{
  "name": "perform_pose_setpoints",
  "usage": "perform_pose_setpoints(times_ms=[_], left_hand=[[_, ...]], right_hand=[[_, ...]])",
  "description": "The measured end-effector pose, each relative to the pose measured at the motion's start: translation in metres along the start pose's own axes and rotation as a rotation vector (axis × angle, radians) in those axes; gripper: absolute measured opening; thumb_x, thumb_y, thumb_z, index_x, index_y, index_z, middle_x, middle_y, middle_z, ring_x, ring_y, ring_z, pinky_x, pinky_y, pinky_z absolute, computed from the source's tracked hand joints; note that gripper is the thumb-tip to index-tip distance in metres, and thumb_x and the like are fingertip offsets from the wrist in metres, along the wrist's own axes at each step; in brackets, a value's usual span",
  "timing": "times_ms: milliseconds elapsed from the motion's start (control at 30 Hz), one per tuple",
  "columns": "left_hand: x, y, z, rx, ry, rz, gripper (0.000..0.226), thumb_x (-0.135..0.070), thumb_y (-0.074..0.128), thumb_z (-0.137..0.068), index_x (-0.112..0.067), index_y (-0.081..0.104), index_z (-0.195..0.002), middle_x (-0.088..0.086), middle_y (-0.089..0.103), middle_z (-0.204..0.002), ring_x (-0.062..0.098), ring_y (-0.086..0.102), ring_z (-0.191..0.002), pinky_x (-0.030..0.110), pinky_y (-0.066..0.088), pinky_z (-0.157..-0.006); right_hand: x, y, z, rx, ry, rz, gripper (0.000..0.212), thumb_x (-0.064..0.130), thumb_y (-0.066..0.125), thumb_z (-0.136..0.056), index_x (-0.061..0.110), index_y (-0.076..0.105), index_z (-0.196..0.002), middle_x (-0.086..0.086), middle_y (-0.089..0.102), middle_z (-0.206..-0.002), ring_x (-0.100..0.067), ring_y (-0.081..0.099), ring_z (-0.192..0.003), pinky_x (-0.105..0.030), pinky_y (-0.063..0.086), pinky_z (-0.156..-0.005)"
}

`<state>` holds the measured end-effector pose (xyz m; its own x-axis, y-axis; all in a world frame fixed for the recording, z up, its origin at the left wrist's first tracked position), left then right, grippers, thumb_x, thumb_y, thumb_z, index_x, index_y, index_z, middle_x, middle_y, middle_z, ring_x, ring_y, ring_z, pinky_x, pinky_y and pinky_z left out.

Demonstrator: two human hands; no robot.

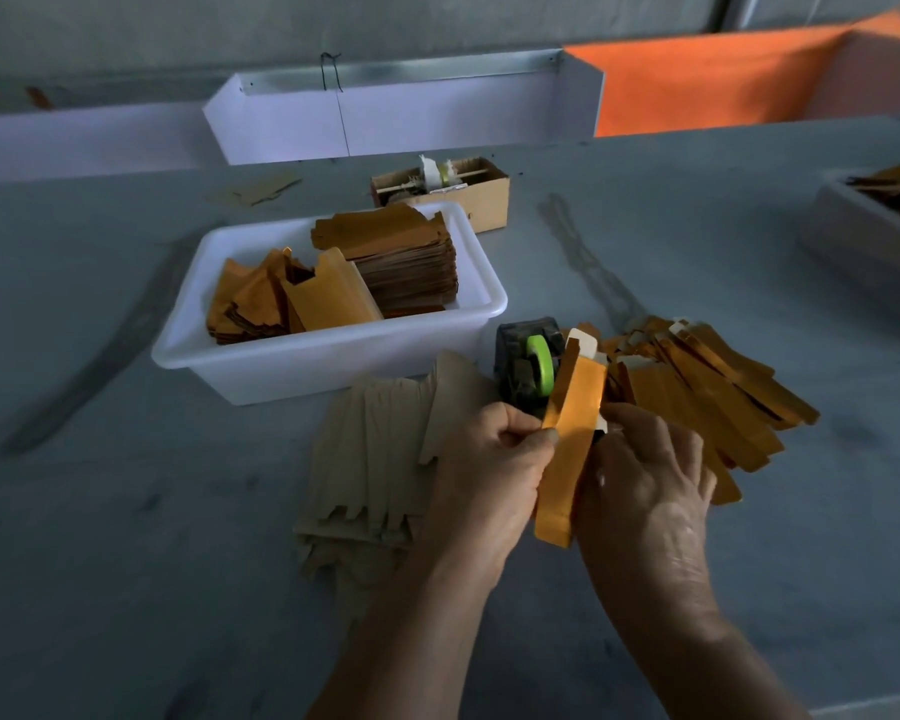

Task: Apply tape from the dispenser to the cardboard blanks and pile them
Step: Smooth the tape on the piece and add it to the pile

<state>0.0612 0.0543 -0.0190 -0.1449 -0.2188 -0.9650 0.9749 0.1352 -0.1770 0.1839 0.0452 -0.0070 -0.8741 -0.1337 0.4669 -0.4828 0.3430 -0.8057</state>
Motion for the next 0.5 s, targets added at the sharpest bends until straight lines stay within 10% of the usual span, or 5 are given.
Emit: perform_pose_setpoints(times_ms=[267, 500], left_hand=[[-0.002, -0.002, 0.005, 0.06, -0.058, 0.107, 0.012, -0.017, 0.064, -0.088, -0.018, 0.063, -0.076, -0.006, 0.063, -0.064, 0.001, 0.055, -0.047, 0.015, 0.043, -0.046], [-0.004, -0.004, 0.02, 0.095, -0.096, 0.185, 0.011, -0.01, 0.067, -0.085, -0.016, 0.067, -0.075, 0.001, 0.072, -0.073, 0.014, 0.072, -0.069, 0.028, 0.06, -0.067]], right_hand=[[-0.025, -0.021, -0.008, 0.221, 0.33, -0.738, 0.011, 0.012, 0.058, -0.087, 0.018, 0.061, -0.078, -0.002, 0.063, -0.075, -0.02, 0.059, -0.075, -0.034, 0.049, -0.066], [0.009, -0.035, -0.011, 0.418, 0.04, -0.718, 0.011, 0.029, 0.06, -0.074, 0.027, 0.069, -0.08, 0.007, 0.069, -0.08, -0.006, 0.062, -0.073, -0.022, 0.046, -0.061]])
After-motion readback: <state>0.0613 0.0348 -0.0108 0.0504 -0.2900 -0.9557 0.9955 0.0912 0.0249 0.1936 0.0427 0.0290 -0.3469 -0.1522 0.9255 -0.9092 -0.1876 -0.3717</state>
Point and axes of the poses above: each hand's wrist, its own z-axis away from the middle knuckle, its own y-axis out of the palm, x = y × z, the point moved 7 cm from there along -z, towards the middle knuckle
